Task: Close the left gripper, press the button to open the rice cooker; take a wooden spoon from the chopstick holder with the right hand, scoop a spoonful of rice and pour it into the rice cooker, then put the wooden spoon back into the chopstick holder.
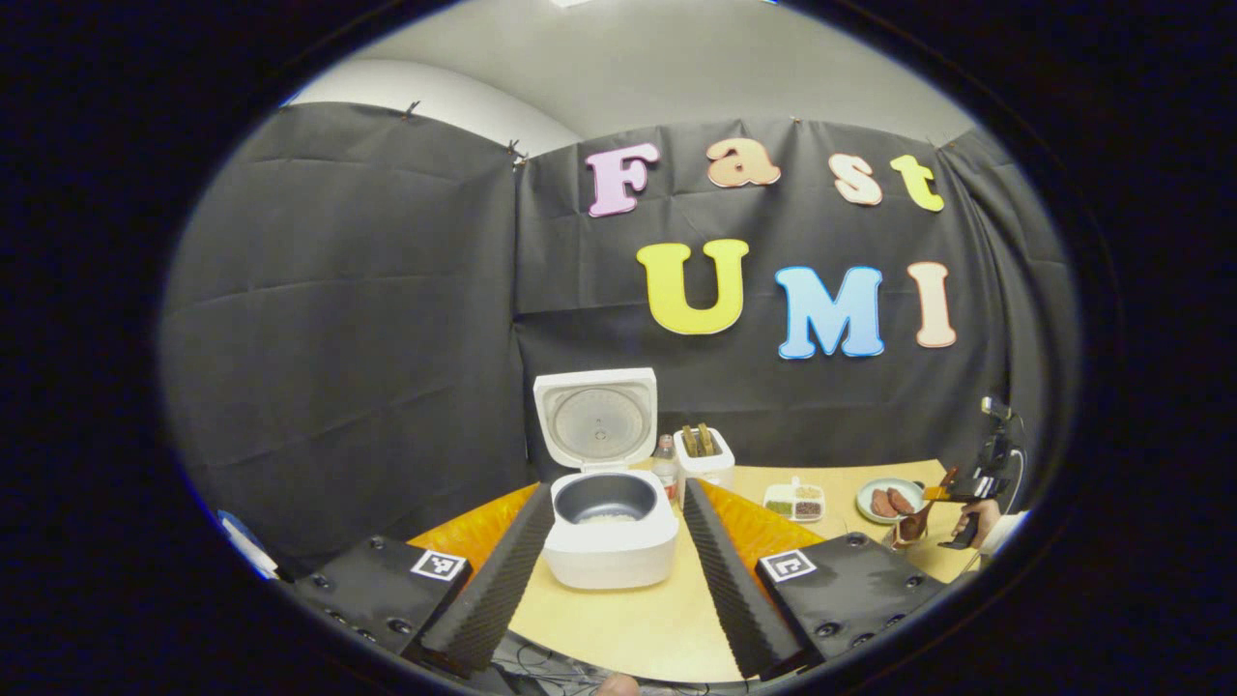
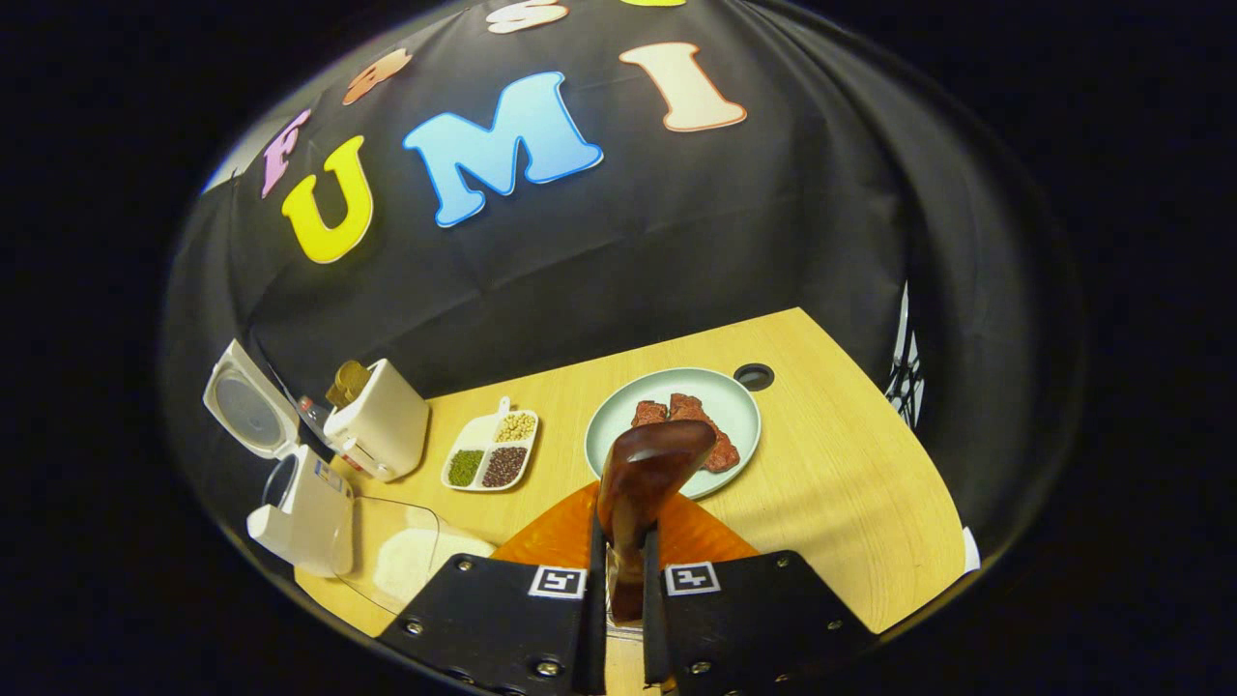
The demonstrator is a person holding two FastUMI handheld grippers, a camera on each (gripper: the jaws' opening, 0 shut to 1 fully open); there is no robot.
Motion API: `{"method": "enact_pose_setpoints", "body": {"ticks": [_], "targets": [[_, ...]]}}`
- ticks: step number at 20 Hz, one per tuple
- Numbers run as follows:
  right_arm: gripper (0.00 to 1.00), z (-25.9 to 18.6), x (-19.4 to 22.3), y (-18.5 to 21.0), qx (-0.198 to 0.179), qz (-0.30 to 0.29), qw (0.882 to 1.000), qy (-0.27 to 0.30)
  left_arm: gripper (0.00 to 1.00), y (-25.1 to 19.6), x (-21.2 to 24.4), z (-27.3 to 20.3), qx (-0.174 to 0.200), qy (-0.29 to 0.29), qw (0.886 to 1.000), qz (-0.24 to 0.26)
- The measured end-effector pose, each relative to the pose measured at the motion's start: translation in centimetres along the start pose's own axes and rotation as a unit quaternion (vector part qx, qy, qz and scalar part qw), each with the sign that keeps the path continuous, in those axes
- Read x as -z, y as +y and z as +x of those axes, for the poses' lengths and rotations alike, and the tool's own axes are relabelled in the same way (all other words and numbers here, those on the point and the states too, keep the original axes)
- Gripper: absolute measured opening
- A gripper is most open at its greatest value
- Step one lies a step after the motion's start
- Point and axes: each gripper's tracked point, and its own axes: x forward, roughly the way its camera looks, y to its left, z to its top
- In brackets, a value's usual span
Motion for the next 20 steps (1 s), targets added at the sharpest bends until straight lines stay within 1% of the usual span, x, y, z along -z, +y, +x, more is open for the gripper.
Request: {"method": "enact_pose_setpoints", "body": {"ticks": [1,2,3,4,6,7,8,9,10,12,14,15,16,17,19,20], "targets": [[0.16,0.2,0.3,0.0,0.001,-0.003,1.000,0.001,0.91,0.0,0.1,-0.1,-0.001,0.001,1.000,0.003],[0.16,0.5,0.7,-0.2,0.002,-0.001,1.000,0.004,0.95,-0.1,0.1,-0.1,-0.003,0.002,1.000,0.003],[0.16,0.7,1.2,-0.5,0.001,0.003,1.000,0.010,0.91,-0.2,0.2,-0.2,-0.003,0.004,1.000,0.000],[0.16,0.8,0.7,-0.8,0.002,0.014,1.000,0.001,0.91,-0.4,0.2,-0.3,-0.002,0.006,1.000,-0.003],[0.17,0.8,0.6,-1.4,0.002,0.034,0.999,0.004,0.92,-0.8,0.1,-0.4,-0.002,0.004,1.000,0.000],[0.19,0.6,0.5,-2.2,0.008,0.041,0.999,0.004,0.92,-1.1,0.0,-0.2,-0.001,0.003,1.000,0.000],[0.22,0.4,0.5,-2.8,0.012,0.049,0.999,0.004,0.93,-1.3,-0.1,-0.2,0.001,0.002,1.000,-0.001],[0.31,0.2,0.6,-3.1,0.009,0.058,0.998,0.008,0.93,-1.6,-0.1,-0.1,0.002,0.002,1.000,-0.003],[0.37,-0.1,0.8,-3.1,0.003,0.067,0.998,0.015,0.93,-2.0,0.0,0.1,0.005,0.002,1.000,-0.005],[0.46,-0.5,1.3,-3.4,-0.004,0.068,0.997,0.025,0.94,-3.0,0.0,0.6,0.013,0.003,1.000,-0.007],[0.49,-1.4,1.2,-3.8,-0.004,0.068,0.997,0.022,0.95,-3.9,-0.2,1.2,0.020,0.002,1.000,-0.007],[0.61,-1.6,1.1,-3.9,-0.001,0.070,0.997,0.017,0.95,-4.3,-0.5,1.5,0.024,0.000,1.000,-0.007],[0.65,-2.0,0.9,-4.0,0.000,0.073,0.997,0.014,0.91,-4.6,-0.6,1.6,0.027,-0.002,1.000,-0.007],[0.75,-2.4,0.8,-4.0,0.002,0.079,0.997,0.010,0.95,-4.9,-1.0,1.9,0.030,-0.006,1.000,-0.006],[0.81,-3.5,0.5,-4.1,0.009,0.084,0.996,-0.001,0.95,-4.8,-1.2,2.9,0.036,-0.013,0.999,-0.005],[0.82,-4.3,0.1,-4.3,0.015,0.083,0.996,-0.009,0.91,-4.9,-1.5,3.4,0.039,-0.017,0.999,-0.007]]}}
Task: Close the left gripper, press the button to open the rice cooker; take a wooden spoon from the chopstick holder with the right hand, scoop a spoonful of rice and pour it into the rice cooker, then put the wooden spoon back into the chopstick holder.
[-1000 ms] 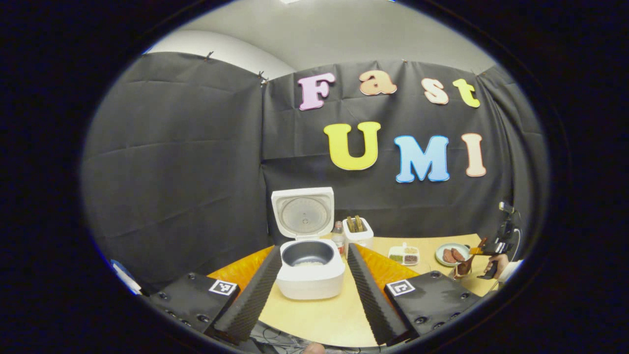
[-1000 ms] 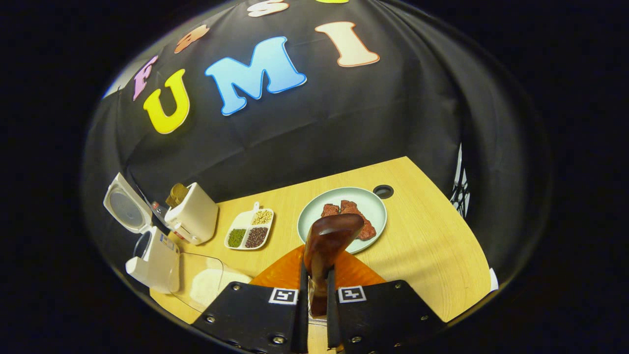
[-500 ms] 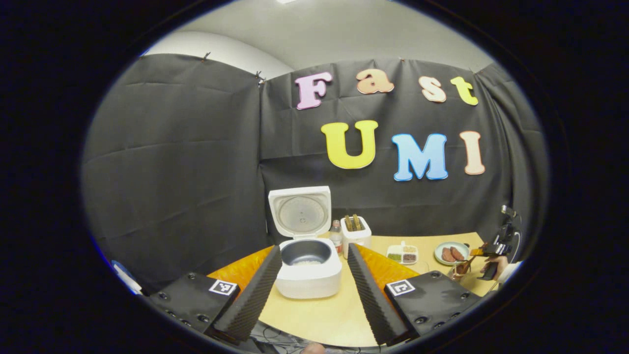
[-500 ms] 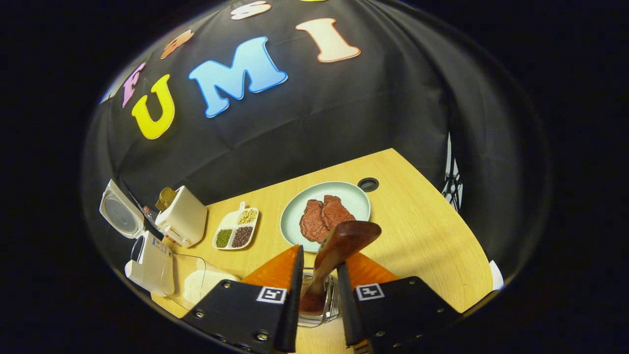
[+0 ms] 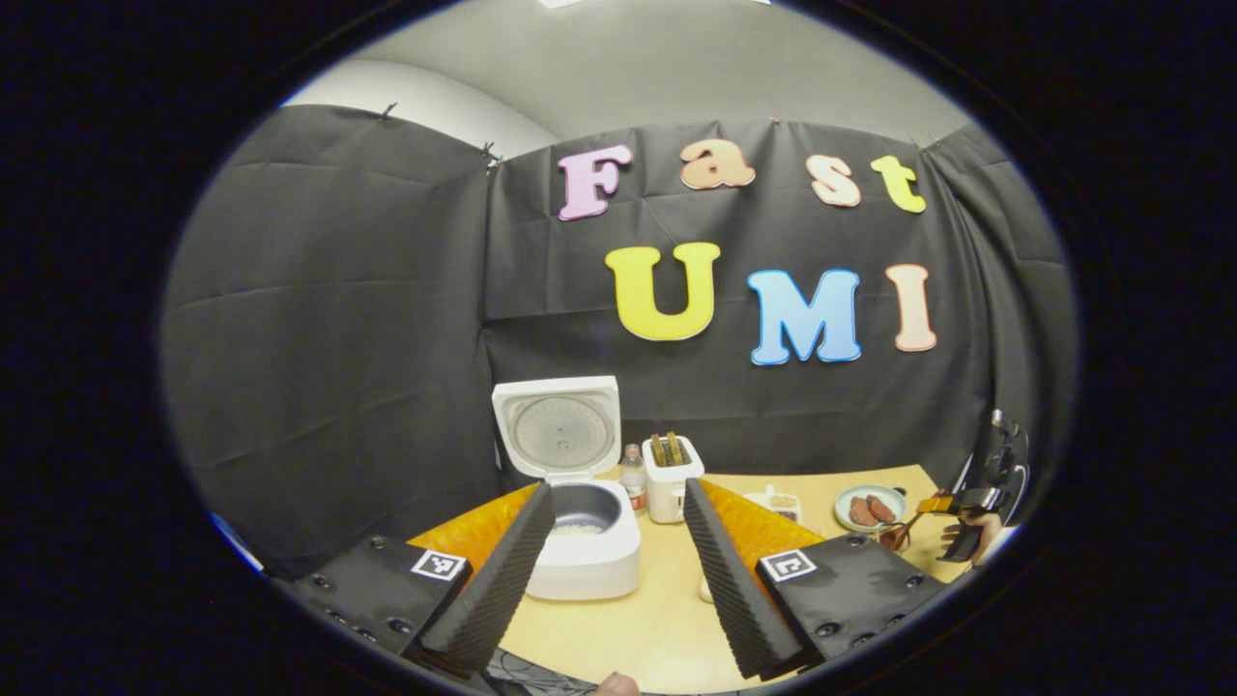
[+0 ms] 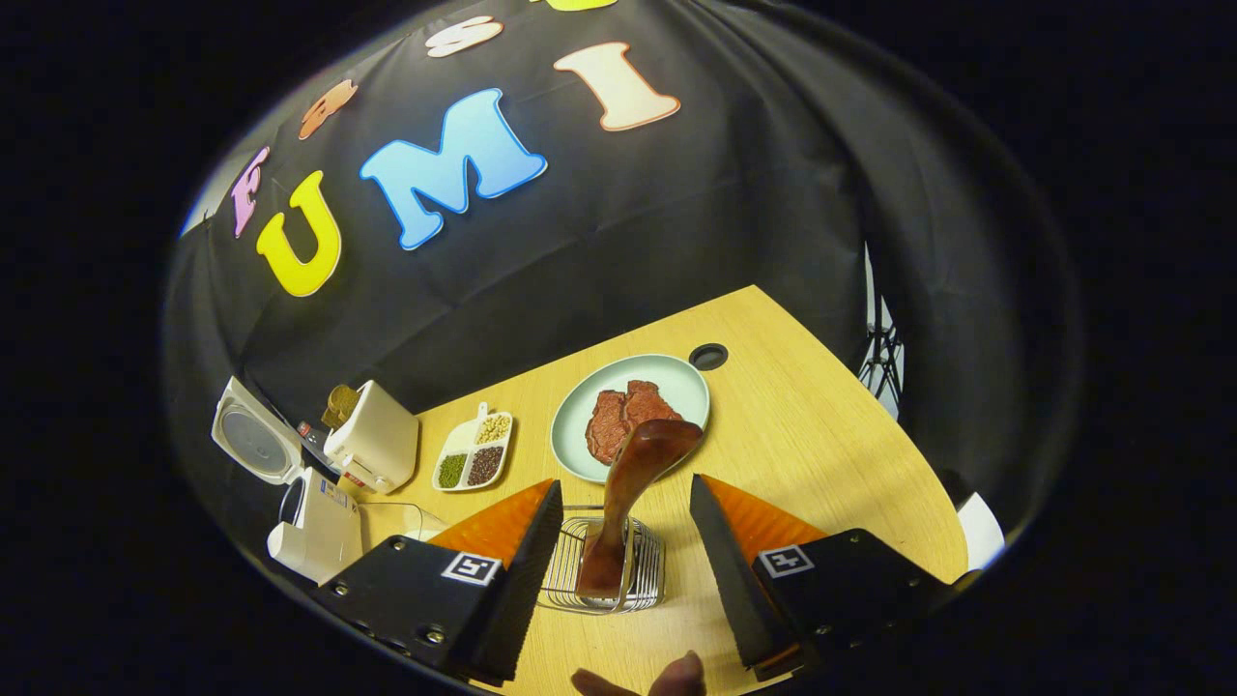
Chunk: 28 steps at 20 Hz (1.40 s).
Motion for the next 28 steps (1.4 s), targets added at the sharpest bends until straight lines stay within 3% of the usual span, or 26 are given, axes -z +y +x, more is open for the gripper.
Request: {"method": "enact_pose_setpoints", "body": {"ticks": [2,4,10,13,17,20,24,28], "targets": [[0.82,-1.9,-1.1,-0.5,0.018,-0.010,0.999,-0.028,0.91,0.2,-0.6,1.0,0.004,-0.008,1.000,-0.004],[0.91,-4.3,-1.7,-0.5,0.029,-0.016,0.998,-0.053,0.91,0.6,-1.4,2.0,0.008,-0.020,1.000,-0.008],[0.93,-12.0,-2.5,1.4,0.050,0.013,0.991,-0.124,0.91,3.3,-2.9,6.5,0.044,-0.054,0.997,-0.021],[0.93,-16.3,-3.2,2.7,0.076,0.020,0.981,-0.178,0.91,5.3,-3.5,9.8,0.071,-0.065,0.995,-0.041],[0.94,-21.8,-2.1,6.6,0.099,0.015,0.972,-0.214,0.90,9.0,-4.3,15.6,0.098,-0.084,0.989,-0.070],[0.94,-25.4,-0.8,10.9,0.107,-0.046,0.965,-0.235,0.90,10.9,-4.7,20.5,0.106,-0.095,0.987,-0.080],[0.94,-26.9,0.5,15.9,0.110,-0.119,0.957,-0.243,0.90,12.0,-6.3,25.8,0.108,-0.115,0.984,-0.081],[0.94,-27.9,2.7,21.2,0.079,-0.122,0.964,-0.223,0.90,13.4,-7.6,31.6,0.093,-0.118,0.982,-0.113]]}}
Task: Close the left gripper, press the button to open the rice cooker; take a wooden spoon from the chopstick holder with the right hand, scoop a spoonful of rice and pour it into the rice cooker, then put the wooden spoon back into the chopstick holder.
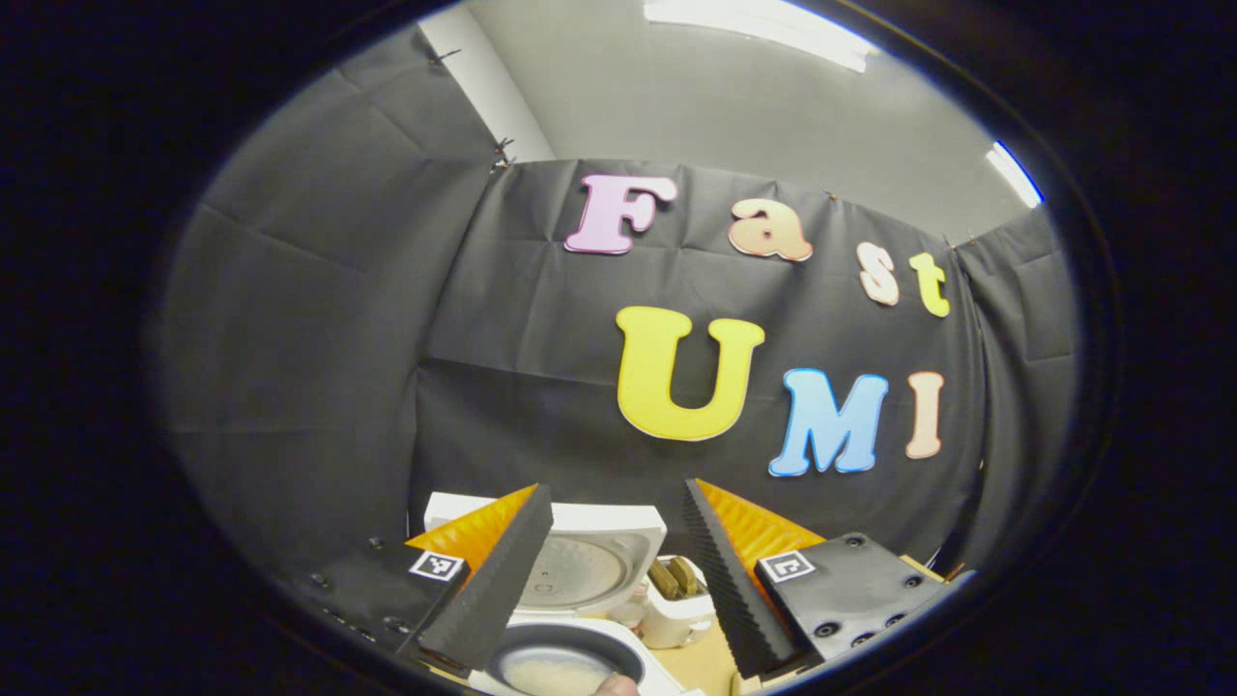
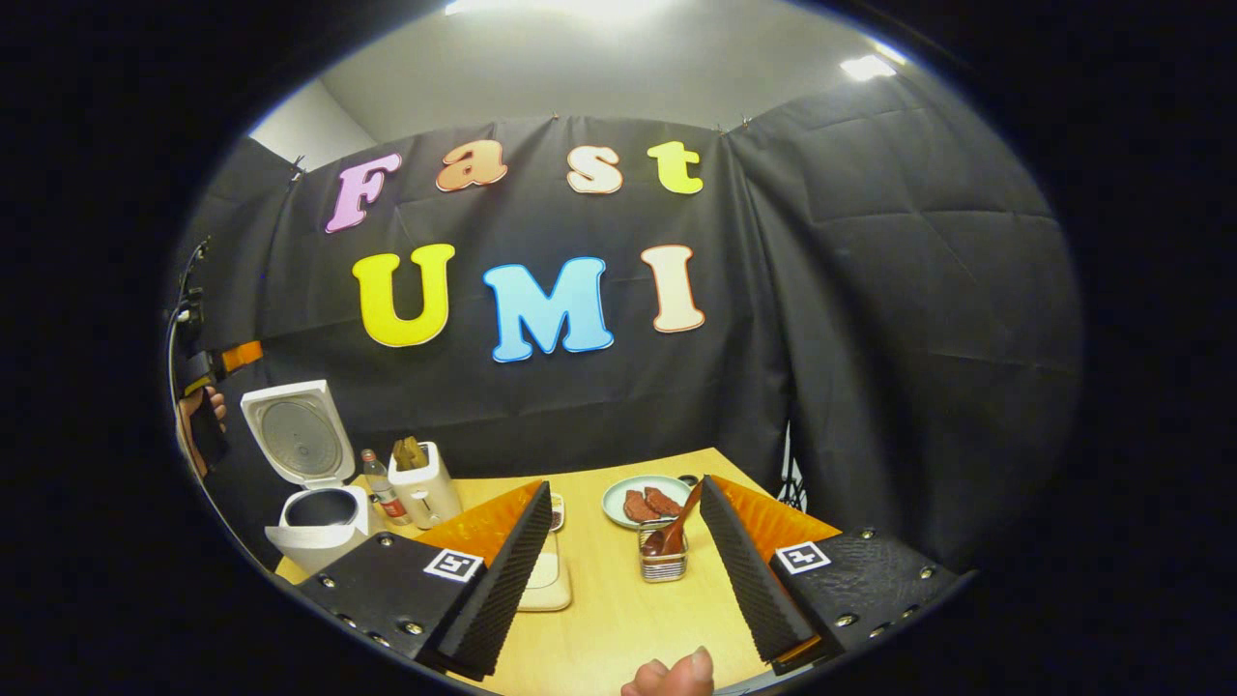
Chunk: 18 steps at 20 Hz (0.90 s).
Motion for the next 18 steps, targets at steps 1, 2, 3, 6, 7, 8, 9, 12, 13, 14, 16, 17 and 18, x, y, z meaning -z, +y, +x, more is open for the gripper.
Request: {"method": "enact_pose_setpoints", "body": {"ticks": [1,2,3,6,7,8,9,12,13,14,16,17,18], "targets": [[0.94,-0.3,0.5,1.1,-0.008,-0.006,1.000,0.008,0.90,0.7,-0.2,1.6,-0.008,-0.001,1.000,-0.007],[0.94,-0.8,0.6,1.8,-0.012,-0.014,1.000,0.013,0.89,1.4,-0.3,3.1,-0.018,0.000,1.000,-0.013],[0.94,-1.2,0.6,2.6,-0.014,-0.020,1.000,0.013,1.00,2.0,-0.2,4.7,-0.026,0.004,1.000,-0.017],[0.94,-2.0,1.2,4.6,-0.026,-0.026,0.999,0.019,0.89,3.9,1.6,9.9,-0.057,0.042,0.997,-0.010],[0.94,-2.2,1.2,5.0,-0.028,-0.029,0.999,0.021,0.95,4.5,2.7,11.2,-0.065,0.058,0.996,-0.002],[0.94,-2.2,1.2,5.6,-0.033,-0.033,0.999,0.023,0.92,5.0,3.6,12.2,-0.076,0.067,0.995,0.007],[0.94,-2.3,1.2,6.1,-0.038,-0.035,0.998,0.026,0.89,5.4,4.1,13.0,-0.082,0.073,0.994,0.015],[0.94,-2.4,0.2,7.3,-0.049,-0.034,0.998,0.025,1.00,5.9,6.2,14.6,-0.095,0.092,0.989,0.060],[0.94,-2.4,0.1,7.8,-0.054,-0.035,0.998,0.023,1.00,6.0,7.2,14.9,-0.097,0.105,0.987,0.069],[0.94,-2.4,0.1,8.1,-0.058,-0.039,0.997,0.024,1.00,6.1,8.4,15.2,-0.099,0.128,0.984,0.076],[0.94,-2.5,0.7,8.5,-0.065,-0.052,0.996,0.033,0.92,6.4,8.3,15.6,-0.103,0.116,0.983,0.102],[0.94,-2.6,1.1,8.7,-0.070,-0.056,0.995,0.040,0.93,6.4,8.2,15.7,-0.106,0.116,0.983,0.099],[0.94,-2.7,1.2,8.7,-0.072,-0.054,0.995,0.044,0.94,6.2,8.1,15.8,-0.105,0.121,0.982,0.099]]}}
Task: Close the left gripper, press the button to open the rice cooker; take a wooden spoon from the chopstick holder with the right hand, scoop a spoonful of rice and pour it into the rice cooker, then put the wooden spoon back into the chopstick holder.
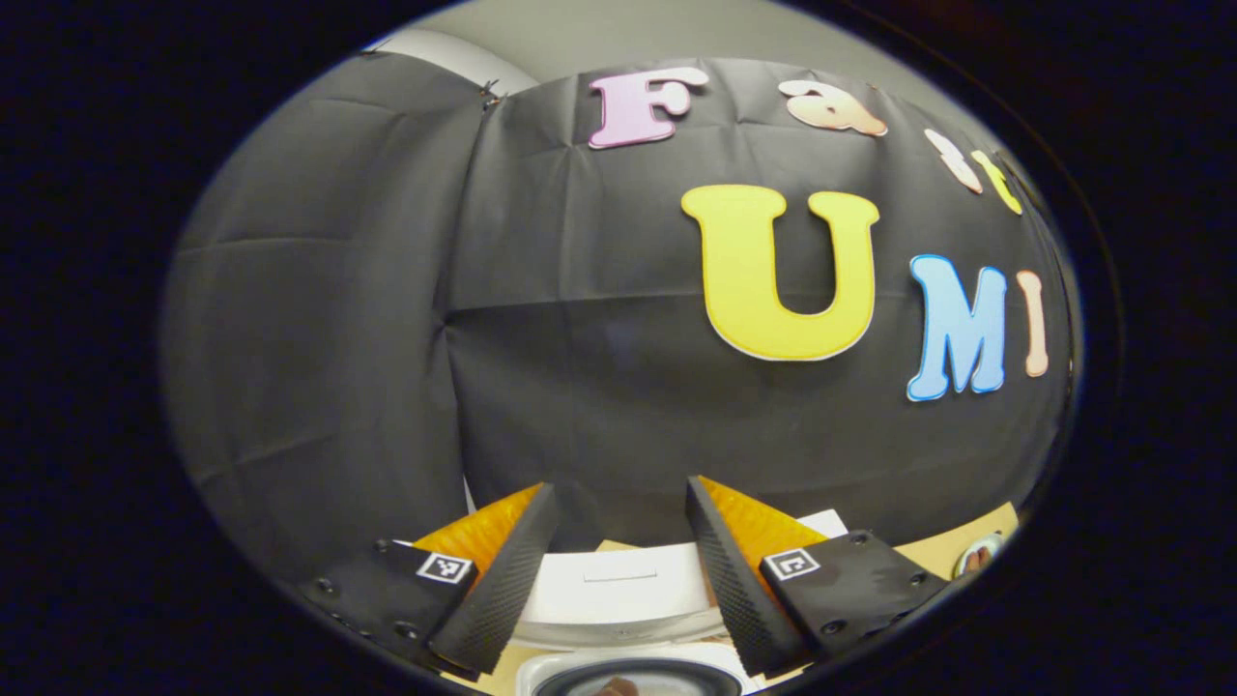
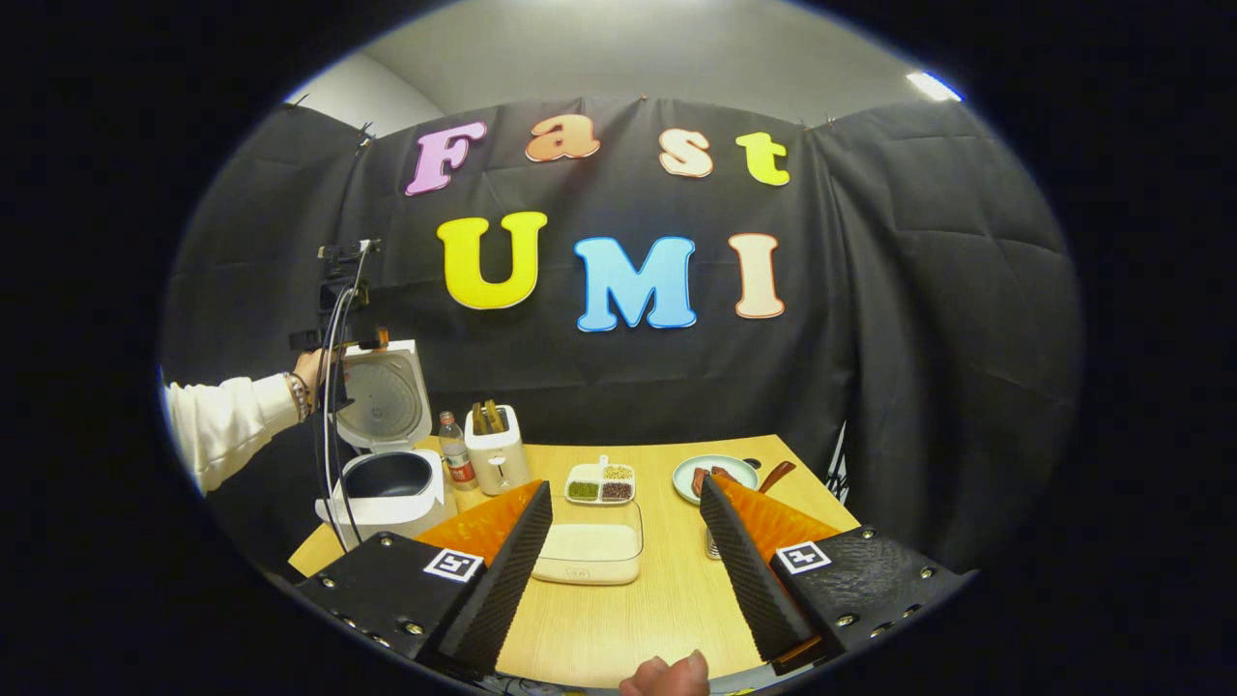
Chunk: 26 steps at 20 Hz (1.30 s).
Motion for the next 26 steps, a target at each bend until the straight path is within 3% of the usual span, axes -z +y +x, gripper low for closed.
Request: {"method": "enact_pose_setpoints", "body": {"ticks": [5,11,17,20,22,26], "targets": [[0.94,-0.4,0.6,-0.5,-0.001,0.014,1.000,0.007,0.94,-0.7,1.4,-3.2,0.021,0.043,0.999,-0.010],[0.94,-0.7,0.9,-1.0,0.001,0.028,1.000,0.010,0.93,-1.7,4.7,-10.1,0.036,0.047,0.998,-0.004],[0.94,-0.5,1.3,-0.8,-0.001,0.026,1.000,0.015,0.94,-3.0,14.9,-16.4,0.039,0.094,0.995,-0.016],[0.94,-0.2,2.1,-0.5,-0.003,0.026,0.999,0.026,0.94,-3.0,19.5,-18.3,0.033,0.105,0.994,0.006],[0.94,0.1,2.7,-0.1,-0.007,0.030,0.999,0.035,1.00,-3.2,21.3,-18.7,0.030,0.112,0.993,0.017],[0.94,0.3,3.0,0.5,-0.009,0.031,0.999,0.042,0.97,-3.3,24.3,-19.1,0.028,0.128,0.991,0.008]]}}
